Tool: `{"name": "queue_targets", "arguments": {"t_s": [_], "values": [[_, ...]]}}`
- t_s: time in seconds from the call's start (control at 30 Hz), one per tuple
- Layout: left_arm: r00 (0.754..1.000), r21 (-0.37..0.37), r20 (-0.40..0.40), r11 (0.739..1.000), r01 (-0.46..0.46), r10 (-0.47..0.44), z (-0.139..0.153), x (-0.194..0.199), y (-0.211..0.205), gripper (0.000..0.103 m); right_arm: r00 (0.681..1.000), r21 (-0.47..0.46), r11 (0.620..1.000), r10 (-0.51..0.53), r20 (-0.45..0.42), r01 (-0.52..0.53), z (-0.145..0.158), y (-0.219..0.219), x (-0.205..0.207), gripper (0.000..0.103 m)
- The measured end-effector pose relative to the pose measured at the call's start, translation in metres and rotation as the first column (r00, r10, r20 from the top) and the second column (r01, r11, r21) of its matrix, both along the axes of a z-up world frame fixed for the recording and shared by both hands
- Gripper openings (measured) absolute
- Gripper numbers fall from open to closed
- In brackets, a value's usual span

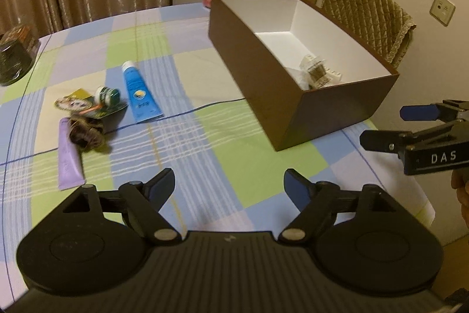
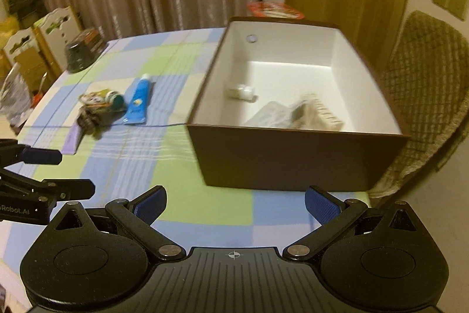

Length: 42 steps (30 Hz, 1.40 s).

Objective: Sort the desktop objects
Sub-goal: 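Withdraw both tools from the box back over the remaining table items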

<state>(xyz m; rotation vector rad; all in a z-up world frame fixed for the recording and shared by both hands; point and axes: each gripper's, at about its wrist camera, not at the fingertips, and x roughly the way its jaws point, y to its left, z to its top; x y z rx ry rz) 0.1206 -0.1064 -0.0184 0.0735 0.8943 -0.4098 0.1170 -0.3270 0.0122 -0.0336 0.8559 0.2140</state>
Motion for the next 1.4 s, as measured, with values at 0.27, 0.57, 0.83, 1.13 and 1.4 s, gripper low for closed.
{"name": "queue_targets", "arguments": {"t_s": [0.27, 0.57, 0.83, 1.13, 1.4], "values": [[0.997, 0.007, -0.008, 0.997, -0.071, 0.071, -0.003, -0.005, 0.031, 0.085, 0.995, -0.004, 0.995, 0.104, -0.005, -0.104, -0.003, 0.034, 0.004, 0.103], [0.983, 0.043, 0.008, 0.982, -0.185, 0.184, -0.002, -0.010, 0.071, 0.099, 0.983, 0.001, 0.983, 0.186, -0.002, -0.186, -0.004, 0.067, 0.006, 0.103], [0.966, 0.077, 0.022, 0.963, -0.257, 0.256, 0.000, -0.021, 0.105, 0.102, 0.969, -0.012, 0.969, 0.245, 0.011, -0.245, -0.004, 0.098, 0.001, 0.103], [0.956, 0.070, 0.023, 0.953, -0.295, 0.294, 0.000, -0.031, 0.133, 0.102, 0.950, -0.025, 0.950, 0.312, 0.026, -0.311, -0.005, 0.130, -0.004, 0.103], [0.937, 0.067, 0.016, 0.934, -0.351, 0.350, 0.000, -0.032, 0.148, 0.102, 0.915, -0.019, 0.916, 0.402, 0.042, -0.402, -0.004, 0.148, 0.013, 0.103]]}}
